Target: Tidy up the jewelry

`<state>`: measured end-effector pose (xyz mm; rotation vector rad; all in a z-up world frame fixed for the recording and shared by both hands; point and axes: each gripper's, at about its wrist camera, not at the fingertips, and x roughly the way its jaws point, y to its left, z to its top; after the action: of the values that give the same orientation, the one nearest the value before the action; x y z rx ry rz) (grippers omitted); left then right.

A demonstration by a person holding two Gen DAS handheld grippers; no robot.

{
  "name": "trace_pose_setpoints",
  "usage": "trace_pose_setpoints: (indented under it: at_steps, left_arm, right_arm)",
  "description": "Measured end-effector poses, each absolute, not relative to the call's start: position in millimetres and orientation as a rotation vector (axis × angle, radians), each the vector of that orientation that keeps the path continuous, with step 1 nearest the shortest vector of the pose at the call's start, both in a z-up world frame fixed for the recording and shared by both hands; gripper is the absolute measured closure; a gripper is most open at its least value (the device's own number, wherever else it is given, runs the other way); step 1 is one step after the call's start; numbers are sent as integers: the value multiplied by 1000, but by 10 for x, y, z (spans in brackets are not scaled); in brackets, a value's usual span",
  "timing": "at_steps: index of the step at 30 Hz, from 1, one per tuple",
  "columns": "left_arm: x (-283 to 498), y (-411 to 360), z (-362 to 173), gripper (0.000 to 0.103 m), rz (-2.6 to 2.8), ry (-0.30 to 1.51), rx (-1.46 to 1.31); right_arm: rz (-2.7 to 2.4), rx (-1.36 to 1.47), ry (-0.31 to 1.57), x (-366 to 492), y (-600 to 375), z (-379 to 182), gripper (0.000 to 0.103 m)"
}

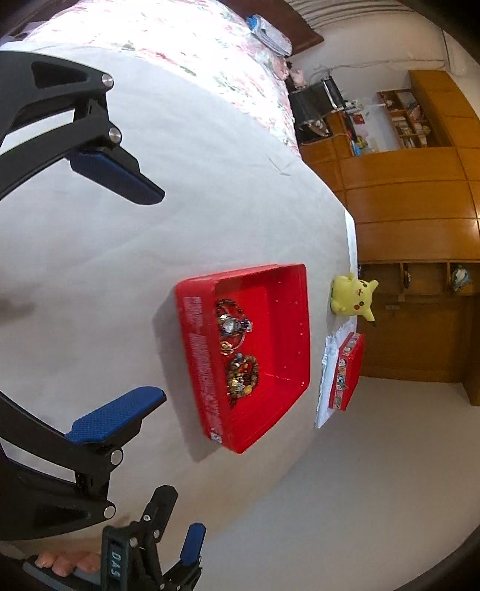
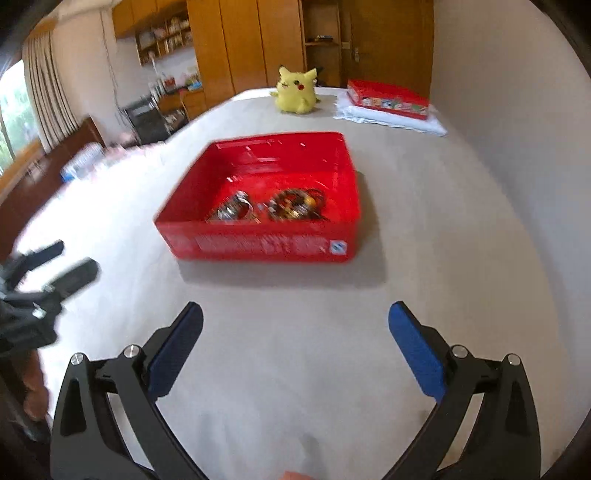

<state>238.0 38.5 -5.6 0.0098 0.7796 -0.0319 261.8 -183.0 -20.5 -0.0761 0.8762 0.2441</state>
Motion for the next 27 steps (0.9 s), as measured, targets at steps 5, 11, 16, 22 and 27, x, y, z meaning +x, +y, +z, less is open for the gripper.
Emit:
trace_pose_setpoints:
  at_steps: [5, 11, 16, 22, 27]
  left_arm:
    - [2190, 302, 47, 4, -31, 787, 32]
    - [2062, 329, 299, 4, -98, 761, -28]
    - [2128, 328, 401, 4, -109, 779, -27]
    - [2270, 327, 416, 4, -123, 789, -36]
    - [2486, 358, 455, 4, -79, 775, -31]
  right_arm:
    - [237, -47, 871, 2457, -1842, -62, 3]
    - [247, 0, 864, 2425, -1830, 168, 3]
    - [225, -21, 850, 2453, -1792, 297, 3]
    - [216, -55, 807, 2513, -1740, 421, 3]
    - [213, -76, 804, 2699, -1673, 465, 3]
